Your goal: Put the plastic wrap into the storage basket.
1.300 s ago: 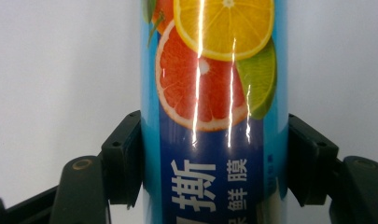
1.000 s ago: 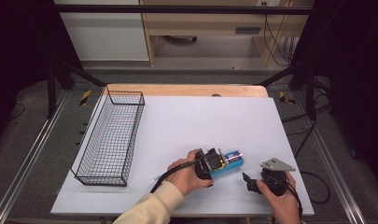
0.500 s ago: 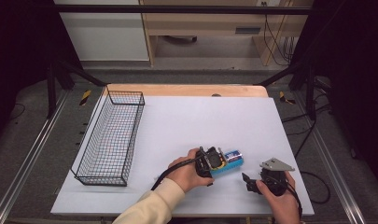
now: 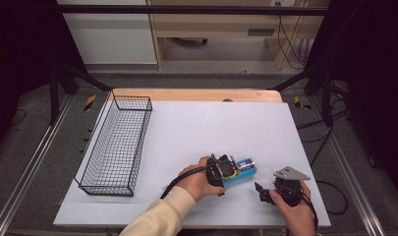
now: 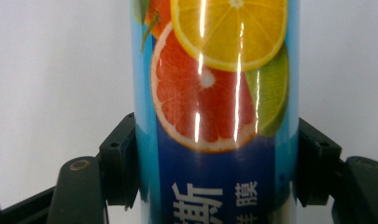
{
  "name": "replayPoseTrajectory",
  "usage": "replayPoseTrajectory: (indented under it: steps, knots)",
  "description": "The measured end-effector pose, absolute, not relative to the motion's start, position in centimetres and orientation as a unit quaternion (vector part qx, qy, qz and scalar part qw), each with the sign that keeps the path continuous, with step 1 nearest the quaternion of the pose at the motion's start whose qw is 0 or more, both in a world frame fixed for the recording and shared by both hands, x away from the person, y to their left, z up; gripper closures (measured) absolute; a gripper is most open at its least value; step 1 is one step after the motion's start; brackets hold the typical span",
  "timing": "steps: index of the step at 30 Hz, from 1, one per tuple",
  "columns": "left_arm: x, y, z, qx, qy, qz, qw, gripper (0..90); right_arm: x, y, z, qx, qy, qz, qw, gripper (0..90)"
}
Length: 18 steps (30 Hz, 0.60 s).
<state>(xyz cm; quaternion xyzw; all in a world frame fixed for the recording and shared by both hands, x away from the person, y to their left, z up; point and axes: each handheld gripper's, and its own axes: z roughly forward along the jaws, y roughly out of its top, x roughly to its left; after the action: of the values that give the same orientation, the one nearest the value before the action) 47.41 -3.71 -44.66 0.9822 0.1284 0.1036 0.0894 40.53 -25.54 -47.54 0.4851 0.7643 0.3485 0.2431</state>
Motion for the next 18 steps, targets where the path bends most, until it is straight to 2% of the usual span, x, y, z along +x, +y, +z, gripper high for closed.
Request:
replayPoseTrajectory:
  steps: [18]
  knots:
    - [47.52, -3.64, -44.65, 0.982, 0.135, 0.099, 0.089, 31.4, 40.51, -25.42, -47.58, 0.485, 0.766, 0.347, 0.24, 11.2]
